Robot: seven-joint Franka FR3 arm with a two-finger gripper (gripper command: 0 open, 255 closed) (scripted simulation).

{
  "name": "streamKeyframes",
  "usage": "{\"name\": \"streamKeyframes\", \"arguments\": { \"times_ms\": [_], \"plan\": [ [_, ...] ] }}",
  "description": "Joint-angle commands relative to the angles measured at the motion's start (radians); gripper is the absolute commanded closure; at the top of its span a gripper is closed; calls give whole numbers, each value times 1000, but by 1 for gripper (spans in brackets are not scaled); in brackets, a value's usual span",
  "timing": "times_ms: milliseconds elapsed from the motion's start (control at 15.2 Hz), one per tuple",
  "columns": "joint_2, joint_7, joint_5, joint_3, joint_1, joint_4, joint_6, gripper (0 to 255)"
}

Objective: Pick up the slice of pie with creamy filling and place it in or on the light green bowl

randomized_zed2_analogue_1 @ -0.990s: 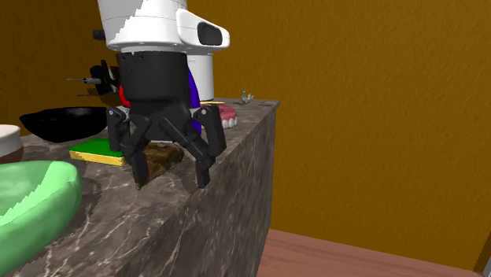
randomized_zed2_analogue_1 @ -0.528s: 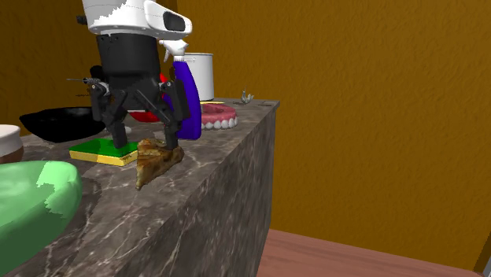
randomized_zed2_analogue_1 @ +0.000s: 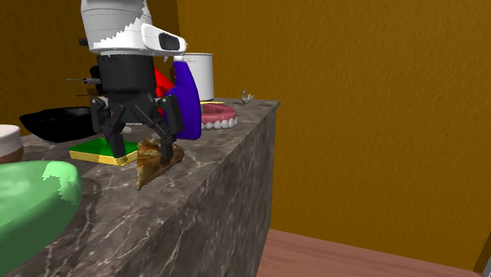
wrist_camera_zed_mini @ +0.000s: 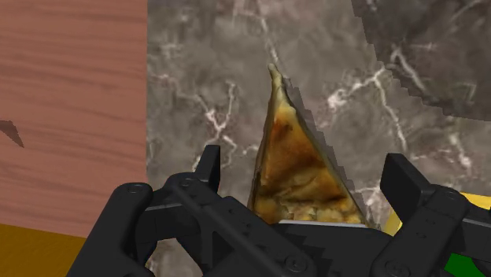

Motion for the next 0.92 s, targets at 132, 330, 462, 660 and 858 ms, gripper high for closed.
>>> {"name": "streamKeyframes", "arguments": {
  "times_ms": [132,330,462,660,858],
  "plan": [
    [-7,-2,3,-1,0,-28,22,0],
    [-7,-2,3,-1,0,-28,22,0],
    [-7,-2,3,-1,0,-28,22,0],
    [-7,-2,3,-1,0,-28,22,255],
    [-7,-2,3,-1,0,-28,22,255]
  ]
}}
